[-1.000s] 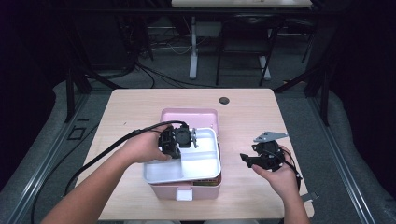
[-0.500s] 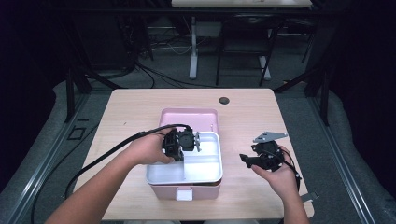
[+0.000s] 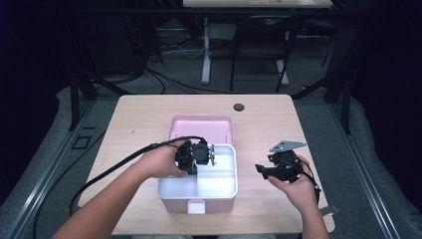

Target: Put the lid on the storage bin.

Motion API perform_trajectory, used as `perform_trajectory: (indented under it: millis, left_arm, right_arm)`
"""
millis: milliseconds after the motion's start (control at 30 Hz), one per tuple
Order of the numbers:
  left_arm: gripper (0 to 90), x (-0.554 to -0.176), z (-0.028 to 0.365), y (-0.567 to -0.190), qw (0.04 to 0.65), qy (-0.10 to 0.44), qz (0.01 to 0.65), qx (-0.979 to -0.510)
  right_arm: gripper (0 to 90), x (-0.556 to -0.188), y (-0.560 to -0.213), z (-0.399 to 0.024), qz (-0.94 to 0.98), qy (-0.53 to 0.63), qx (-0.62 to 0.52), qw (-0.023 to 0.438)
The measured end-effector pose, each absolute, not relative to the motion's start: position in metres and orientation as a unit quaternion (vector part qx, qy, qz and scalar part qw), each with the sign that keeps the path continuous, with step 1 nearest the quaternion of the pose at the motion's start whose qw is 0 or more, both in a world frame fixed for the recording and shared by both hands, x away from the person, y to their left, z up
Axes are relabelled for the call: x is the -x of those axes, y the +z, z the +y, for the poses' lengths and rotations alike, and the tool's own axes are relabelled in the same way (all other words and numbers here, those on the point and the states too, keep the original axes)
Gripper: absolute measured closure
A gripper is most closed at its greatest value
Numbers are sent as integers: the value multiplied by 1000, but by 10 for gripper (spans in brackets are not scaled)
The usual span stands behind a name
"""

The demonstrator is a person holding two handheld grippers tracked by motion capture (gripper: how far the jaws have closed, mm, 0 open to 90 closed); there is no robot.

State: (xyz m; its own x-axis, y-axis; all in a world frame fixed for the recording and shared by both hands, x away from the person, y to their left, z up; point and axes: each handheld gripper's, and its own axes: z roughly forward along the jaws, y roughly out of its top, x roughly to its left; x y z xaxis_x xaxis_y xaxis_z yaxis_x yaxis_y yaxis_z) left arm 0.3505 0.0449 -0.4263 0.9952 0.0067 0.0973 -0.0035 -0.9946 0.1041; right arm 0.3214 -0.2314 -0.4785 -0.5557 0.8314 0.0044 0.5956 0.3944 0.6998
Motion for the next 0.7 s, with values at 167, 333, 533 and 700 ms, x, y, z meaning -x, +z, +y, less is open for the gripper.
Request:
perform_trajectory:
  millis: [167,333,533,700]
  left_arm:
    - [889,-350,45,-430,53,46,2,-998]
    - [889,-350,44,-433,51,46,0,-998]
    - [885,-350,44,-435,48,45,1,-998]
    - [876,-350,44,-438,50,47,2,-998]
  right_arm:
    - [406,-322,-479,-232,816,335,-438,175]
    - [406,-322,-479,-232,815,335,-439,176]
    - [406,-325,-482,-230,816,332,-440,174]
    - [407,-326,-482,-229,815,332,-441,176]
